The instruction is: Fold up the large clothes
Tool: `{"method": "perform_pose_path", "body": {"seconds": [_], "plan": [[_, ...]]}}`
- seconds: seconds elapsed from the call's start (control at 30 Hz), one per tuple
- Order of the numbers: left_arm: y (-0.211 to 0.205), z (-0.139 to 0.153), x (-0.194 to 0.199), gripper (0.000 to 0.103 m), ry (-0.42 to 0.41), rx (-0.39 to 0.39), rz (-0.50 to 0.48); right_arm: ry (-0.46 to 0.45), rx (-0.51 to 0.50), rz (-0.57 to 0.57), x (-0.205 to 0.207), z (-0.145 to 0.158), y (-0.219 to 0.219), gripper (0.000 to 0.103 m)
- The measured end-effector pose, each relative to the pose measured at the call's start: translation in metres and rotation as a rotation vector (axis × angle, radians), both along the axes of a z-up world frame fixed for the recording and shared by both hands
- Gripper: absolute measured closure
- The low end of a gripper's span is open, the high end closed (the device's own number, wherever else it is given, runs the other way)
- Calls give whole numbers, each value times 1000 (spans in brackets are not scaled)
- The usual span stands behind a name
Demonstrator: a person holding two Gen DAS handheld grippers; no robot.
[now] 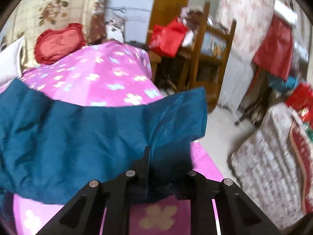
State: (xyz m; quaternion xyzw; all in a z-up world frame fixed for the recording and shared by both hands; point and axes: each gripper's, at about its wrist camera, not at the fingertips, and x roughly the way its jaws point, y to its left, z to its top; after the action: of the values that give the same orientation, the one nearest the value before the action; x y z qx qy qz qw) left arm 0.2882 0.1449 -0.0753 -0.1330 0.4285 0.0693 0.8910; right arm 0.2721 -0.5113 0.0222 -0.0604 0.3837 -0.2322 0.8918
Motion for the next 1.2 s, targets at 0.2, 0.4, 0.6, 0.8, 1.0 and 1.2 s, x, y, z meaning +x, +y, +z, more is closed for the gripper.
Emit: {"method": "perform_pose_path", "body": {"seconds": [0.2,0.4,0.6,0.8,1.0,1.2], "plan": [[4,1,-1,15,-12,-21,4,-63,-64,161,-12,34,122,89],[5,0,-4,15,-22,-38,9,-17,-72,359,-6,22,261,89],[7,1,-5,15,-33,-57,13,28,-78,546,3,-12,393,89],[9,1,-6,15,-39,-68,14,72,-166,701,13,-38,485,89],[9,1,-6,15,-39,-69,14,73,-185,720,1,-36,486,38],[9,1,-7,15,-38,-66,18,53,-120,664,-60,-11,441,12]]}}
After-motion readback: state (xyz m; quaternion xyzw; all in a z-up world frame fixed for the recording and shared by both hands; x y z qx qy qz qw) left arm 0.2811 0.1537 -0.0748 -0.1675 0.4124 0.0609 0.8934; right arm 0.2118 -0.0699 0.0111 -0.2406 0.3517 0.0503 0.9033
